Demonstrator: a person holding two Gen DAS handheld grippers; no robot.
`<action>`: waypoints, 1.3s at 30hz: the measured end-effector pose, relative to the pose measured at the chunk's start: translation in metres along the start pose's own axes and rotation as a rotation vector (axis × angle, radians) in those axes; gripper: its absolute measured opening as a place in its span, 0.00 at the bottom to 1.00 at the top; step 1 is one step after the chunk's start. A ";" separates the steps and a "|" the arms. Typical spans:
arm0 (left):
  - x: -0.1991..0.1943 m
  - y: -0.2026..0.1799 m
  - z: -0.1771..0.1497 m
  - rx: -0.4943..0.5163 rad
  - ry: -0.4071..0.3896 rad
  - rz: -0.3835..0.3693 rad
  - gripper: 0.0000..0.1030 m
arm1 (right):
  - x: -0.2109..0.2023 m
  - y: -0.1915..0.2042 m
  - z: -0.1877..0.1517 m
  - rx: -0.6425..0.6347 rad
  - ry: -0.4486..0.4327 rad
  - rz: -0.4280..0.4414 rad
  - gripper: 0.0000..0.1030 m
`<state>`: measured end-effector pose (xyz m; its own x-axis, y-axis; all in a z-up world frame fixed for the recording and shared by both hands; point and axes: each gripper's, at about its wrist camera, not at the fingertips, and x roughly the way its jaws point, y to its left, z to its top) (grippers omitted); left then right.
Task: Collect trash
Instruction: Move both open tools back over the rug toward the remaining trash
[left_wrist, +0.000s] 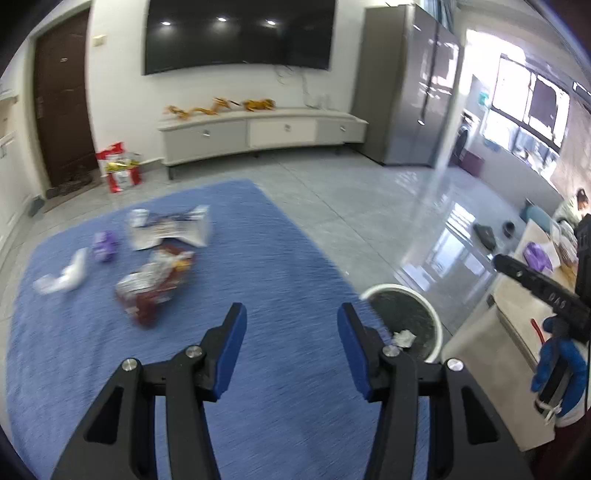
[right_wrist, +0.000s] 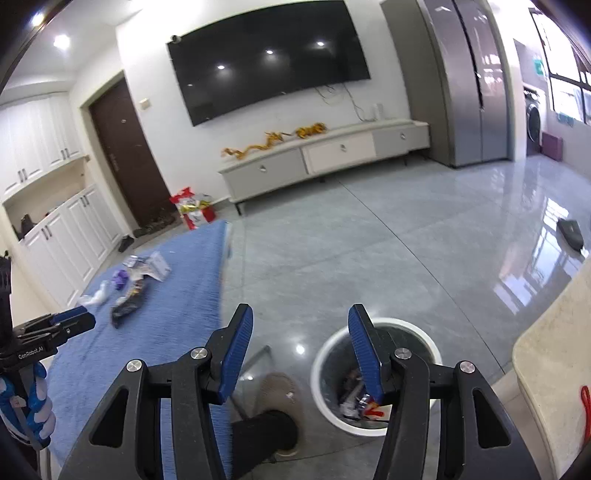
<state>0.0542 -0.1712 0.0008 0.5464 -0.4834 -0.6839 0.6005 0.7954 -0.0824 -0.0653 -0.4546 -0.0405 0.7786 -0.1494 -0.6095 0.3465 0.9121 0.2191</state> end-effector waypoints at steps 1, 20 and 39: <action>-0.010 0.011 -0.004 -0.011 -0.011 0.017 0.48 | -0.003 0.006 0.001 -0.007 -0.004 0.005 0.52; -0.131 0.183 -0.079 -0.326 -0.160 0.237 0.58 | -0.030 0.135 0.008 -0.206 -0.025 0.182 0.54; -0.145 0.193 -0.097 -0.399 -0.157 0.294 0.58 | -0.023 0.142 0.000 -0.192 -0.018 0.252 0.56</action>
<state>0.0341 0.0883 0.0136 0.7578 -0.2434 -0.6053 0.1563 0.9685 -0.1938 -0.0341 -0.3222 0.0051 0.8371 0.0850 -0.5403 0.0380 0.9764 0.2124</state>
